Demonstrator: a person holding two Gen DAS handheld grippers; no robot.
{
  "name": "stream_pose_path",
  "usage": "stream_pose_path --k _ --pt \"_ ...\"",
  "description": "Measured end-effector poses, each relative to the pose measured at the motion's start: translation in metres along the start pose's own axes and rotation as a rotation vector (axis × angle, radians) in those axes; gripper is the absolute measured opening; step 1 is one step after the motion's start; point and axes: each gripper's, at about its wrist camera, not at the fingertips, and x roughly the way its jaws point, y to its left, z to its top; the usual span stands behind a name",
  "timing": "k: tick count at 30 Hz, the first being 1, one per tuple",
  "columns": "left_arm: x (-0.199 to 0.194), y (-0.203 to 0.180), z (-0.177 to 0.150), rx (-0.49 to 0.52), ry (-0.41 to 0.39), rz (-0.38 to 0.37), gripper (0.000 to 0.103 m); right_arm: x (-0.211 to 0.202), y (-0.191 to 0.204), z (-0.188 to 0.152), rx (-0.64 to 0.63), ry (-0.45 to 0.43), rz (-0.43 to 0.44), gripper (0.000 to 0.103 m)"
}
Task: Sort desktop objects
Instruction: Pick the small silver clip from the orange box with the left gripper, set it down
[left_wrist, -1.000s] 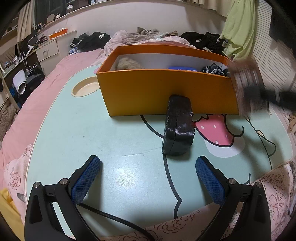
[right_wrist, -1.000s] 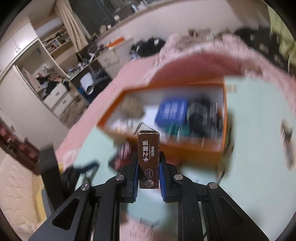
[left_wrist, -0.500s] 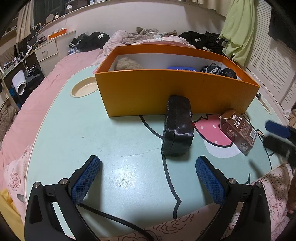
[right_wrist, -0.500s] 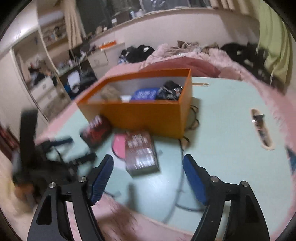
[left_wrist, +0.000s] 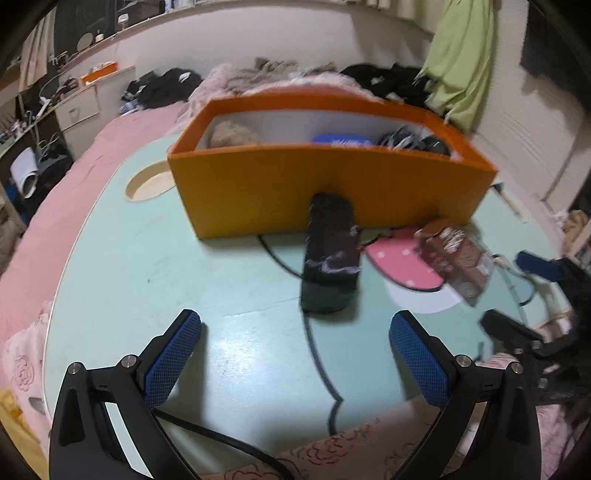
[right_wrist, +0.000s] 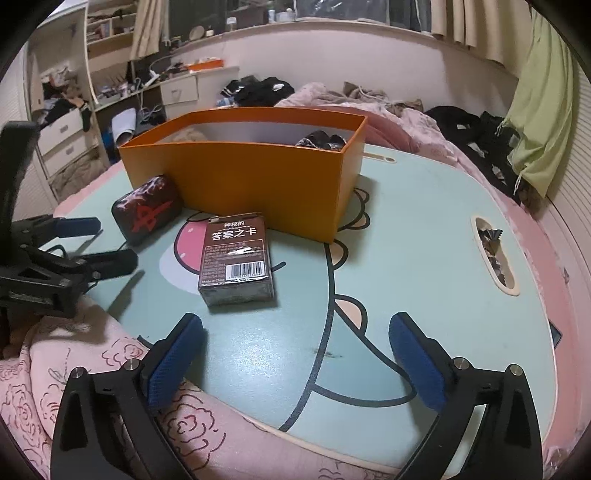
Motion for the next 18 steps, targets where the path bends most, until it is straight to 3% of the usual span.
stream_pose_path --k 5,9,13,15,18 --pt "-0.032 -0.011 0.017 0.048 -0.102 -0.061 0.096 0.000 -0.001 -0.001 0.000 0.000 0.000 0.102" --pt "-0.049 -0.035 0.069 0.118 -0.115 -0.196 0.076 0.001 -0.001 0.000 0.001 -0.001 0.000 0.102" --pt "-0.030 -0.068 0.124 0.146 -0.014 -0.324 0.044 0.001 -0.002 0.000 0.000 -0.001 0.000 0.102" --pt "-0.009 -0.082 0.144 0.137 0.056 -0.357 0.037 0.000 -0.001 0.000 0.000 -0.003 0.001 0.102" --pt "0.029 -0.097 0.159 0.088 0.166 -0.384 0.037 0.001 0.002 0.000 0.001 -0.006 0.000 0.102"
